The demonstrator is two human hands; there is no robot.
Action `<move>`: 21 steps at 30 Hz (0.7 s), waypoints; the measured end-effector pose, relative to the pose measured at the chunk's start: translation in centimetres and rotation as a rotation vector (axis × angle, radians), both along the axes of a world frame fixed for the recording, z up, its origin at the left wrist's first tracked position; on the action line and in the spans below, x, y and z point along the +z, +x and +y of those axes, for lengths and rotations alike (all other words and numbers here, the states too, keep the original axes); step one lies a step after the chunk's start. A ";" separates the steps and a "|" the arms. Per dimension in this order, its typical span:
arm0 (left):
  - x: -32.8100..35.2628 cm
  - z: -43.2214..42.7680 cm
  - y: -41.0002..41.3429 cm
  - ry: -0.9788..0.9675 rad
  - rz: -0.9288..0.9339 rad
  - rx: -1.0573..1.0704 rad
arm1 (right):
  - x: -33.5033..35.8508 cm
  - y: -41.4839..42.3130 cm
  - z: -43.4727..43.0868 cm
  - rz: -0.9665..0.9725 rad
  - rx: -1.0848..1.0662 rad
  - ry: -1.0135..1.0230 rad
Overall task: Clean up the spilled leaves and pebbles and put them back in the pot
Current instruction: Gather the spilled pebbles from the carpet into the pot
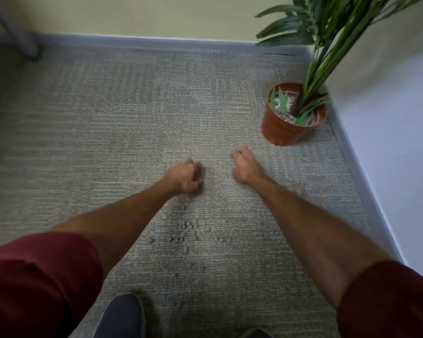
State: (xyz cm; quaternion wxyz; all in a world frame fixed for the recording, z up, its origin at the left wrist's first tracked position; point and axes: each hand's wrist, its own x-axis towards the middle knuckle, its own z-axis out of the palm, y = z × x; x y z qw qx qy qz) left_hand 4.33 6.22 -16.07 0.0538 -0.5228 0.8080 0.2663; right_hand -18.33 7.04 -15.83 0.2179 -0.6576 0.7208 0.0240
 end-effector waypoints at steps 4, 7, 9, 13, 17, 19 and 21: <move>-1.8 2.1 2.4 -0.042 -0.063 -0.023 | -1.5 -0.4 -0.7 0.050 0.065 -0.067; -2.6 3.0 3.1 -0.059 0.004 -0.032 | -2.2 -0.3 -0.8 0.054 0.074 -0.184; -3.0 3.6 3.3 -0.086 0.049 -0.035 | -2.8 -0.1 -0.6 0.027 0.064 -0.232; -3.3 5.1 4.0 -0.147 0.135 -0.002 | -3.0 1.6 0.5 -0.018 0.077 -0.247; -3.7 6.8 5.1 -0.171 0.165 -0.052 | -2.9 4.3 3.6 -0.083 0.219 -0.139; -4.1 7.9 5.7 -0.189 0.174 -0.048 | -3.1 6.3 5.5 -0.116 0.243 -0.111; -4.3 9.1 6.2 -0.182 0.185 -0.016 | -3.5 8.8 7.6 -0.133 0.282 -0.097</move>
